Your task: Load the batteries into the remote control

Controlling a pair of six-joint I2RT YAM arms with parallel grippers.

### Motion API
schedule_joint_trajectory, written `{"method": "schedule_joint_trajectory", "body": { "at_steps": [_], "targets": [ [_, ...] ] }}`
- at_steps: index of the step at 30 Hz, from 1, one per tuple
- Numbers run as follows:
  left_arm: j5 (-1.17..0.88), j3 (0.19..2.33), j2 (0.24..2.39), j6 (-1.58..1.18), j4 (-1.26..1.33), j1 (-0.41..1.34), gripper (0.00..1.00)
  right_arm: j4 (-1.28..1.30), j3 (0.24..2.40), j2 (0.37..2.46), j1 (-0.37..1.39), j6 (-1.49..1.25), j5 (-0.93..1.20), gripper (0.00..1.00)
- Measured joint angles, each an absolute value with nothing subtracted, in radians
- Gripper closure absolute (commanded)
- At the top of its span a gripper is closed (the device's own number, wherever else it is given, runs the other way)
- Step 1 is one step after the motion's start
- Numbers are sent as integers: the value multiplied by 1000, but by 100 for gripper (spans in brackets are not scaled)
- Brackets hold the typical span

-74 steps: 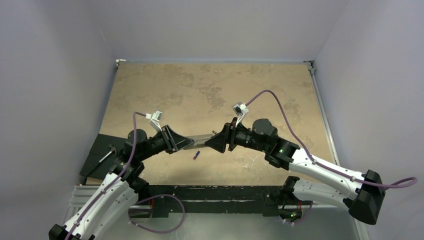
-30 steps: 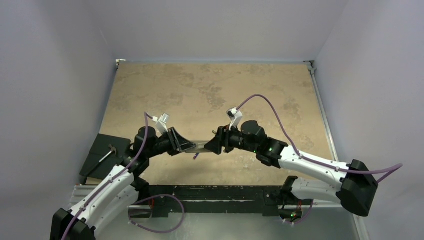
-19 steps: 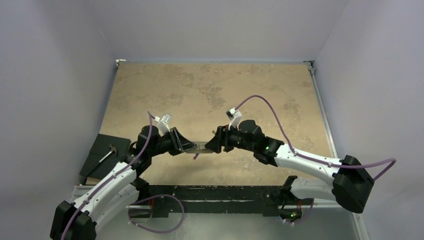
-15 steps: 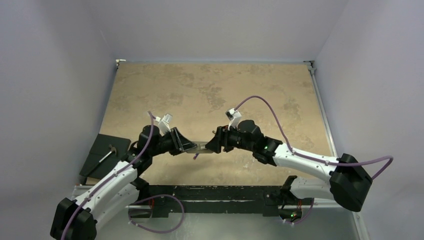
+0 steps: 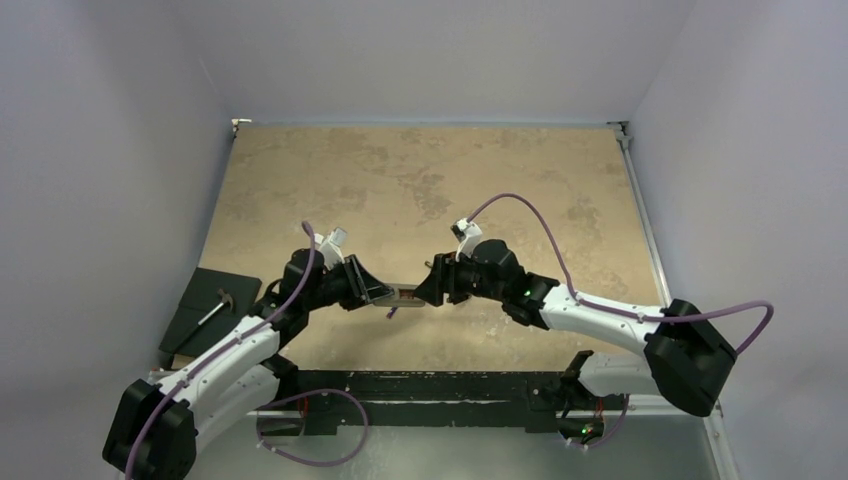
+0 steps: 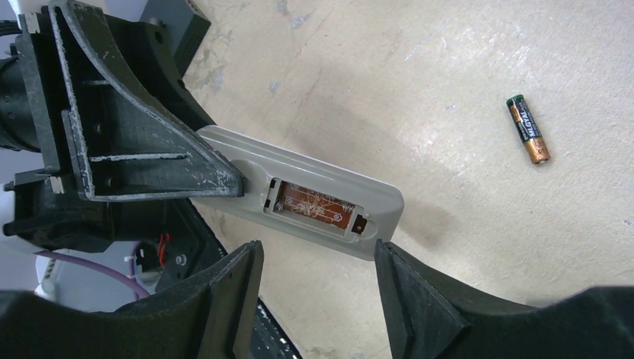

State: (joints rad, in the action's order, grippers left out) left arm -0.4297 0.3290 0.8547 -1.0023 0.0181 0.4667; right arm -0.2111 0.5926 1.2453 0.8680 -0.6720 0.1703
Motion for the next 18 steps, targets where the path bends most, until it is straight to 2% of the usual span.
{"method": "schedule_joint_trajectory", "body": {
  "at_steps": [18],
  "targets": [
    [-403,355,836,-945,-42,467,100,-168,581,1176,858,-646,140,35]
  ]
}}
